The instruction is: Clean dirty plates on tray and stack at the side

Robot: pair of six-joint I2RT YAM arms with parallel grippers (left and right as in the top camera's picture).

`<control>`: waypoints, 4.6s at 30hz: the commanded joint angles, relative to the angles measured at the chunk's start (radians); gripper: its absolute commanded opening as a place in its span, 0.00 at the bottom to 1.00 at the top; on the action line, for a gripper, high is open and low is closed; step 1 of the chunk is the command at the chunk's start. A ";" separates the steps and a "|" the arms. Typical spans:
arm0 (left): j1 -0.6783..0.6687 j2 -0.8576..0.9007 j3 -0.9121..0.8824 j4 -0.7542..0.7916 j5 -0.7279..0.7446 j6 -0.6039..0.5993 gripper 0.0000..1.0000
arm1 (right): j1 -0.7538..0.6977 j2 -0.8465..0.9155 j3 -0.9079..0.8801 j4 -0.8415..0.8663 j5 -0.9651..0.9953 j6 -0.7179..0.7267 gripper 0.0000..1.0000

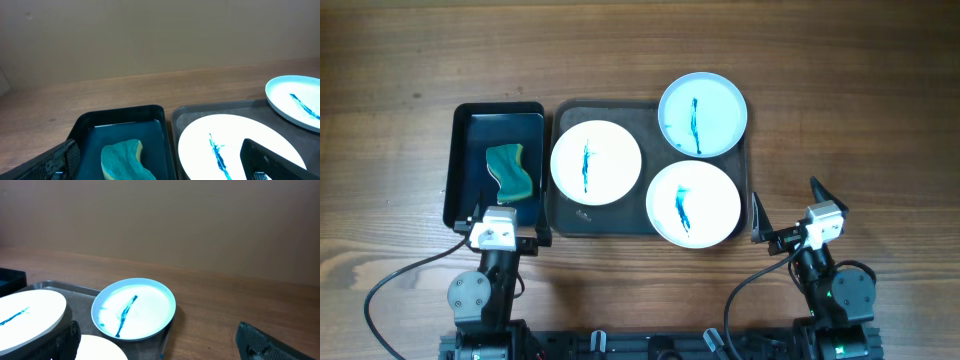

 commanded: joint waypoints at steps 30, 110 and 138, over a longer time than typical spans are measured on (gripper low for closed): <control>-0.002 -0.005 -0.010 0.003 -0.003 -0.002 1.00 | 0.006 -0.002 -0.001 -0.001 0.056 -0.069 1.00; -0.002 1.442 1.514 -1.163 -0.153 -0.455 1.00 | 0.360 1.729 1.539 -1.013 -0.066 0.444 0.80; 0.029 1.604 1.503 -1.176 -0.231 -0.550 0.98 | 0.488 2.120 1.551 -0.745 -0.079 0.544 0.32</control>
